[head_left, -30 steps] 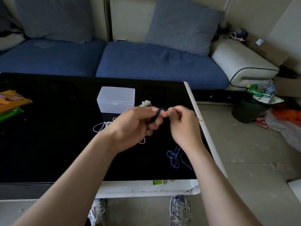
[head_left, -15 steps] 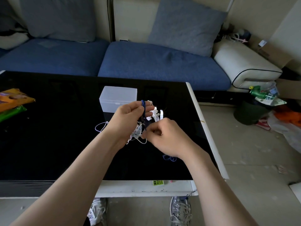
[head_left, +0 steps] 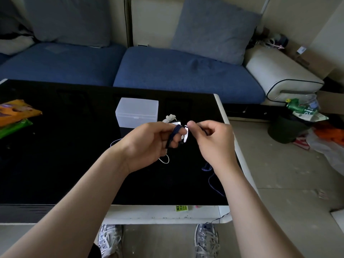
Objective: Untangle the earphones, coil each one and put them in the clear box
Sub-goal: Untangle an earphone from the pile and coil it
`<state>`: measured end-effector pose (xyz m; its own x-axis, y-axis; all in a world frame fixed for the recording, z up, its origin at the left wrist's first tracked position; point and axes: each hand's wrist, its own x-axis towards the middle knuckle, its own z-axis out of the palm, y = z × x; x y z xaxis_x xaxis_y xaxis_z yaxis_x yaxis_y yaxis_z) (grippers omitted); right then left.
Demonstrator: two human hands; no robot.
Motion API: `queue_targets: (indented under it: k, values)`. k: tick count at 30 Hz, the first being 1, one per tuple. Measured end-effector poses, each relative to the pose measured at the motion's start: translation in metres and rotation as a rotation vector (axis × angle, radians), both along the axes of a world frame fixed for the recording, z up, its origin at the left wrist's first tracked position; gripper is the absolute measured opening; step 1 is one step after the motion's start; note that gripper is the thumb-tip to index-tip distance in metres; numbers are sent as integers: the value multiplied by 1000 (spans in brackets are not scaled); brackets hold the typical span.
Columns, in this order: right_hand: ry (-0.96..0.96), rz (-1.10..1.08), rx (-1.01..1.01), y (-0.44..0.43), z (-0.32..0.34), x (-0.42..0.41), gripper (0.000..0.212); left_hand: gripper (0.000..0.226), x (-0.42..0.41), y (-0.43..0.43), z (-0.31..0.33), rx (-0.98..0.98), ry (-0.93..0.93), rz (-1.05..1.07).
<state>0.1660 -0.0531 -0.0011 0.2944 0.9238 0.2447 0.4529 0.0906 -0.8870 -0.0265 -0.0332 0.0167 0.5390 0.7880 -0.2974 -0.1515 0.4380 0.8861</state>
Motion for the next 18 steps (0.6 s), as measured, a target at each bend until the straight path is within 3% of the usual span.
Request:
queue_targets:
  k: [4, 7, 13, 18]
  values:
    - [-99, 116, -188, 1, -8, -3, 29, 32, 3, 2, -2, -44, -140, 62]
    - [-72, 249, -353, -2, -6, -12, 31, 36, 7, 4, -1, -23, -129, 152]
    - [-23, 528, -451, -13, 8, -21, 26, 35, 3, 10, -2, 180, 140, 370]
    - [-72, 435, -203, -9, 9, -21, 17, 34, -3, 9, -14, 432, 567, 226]
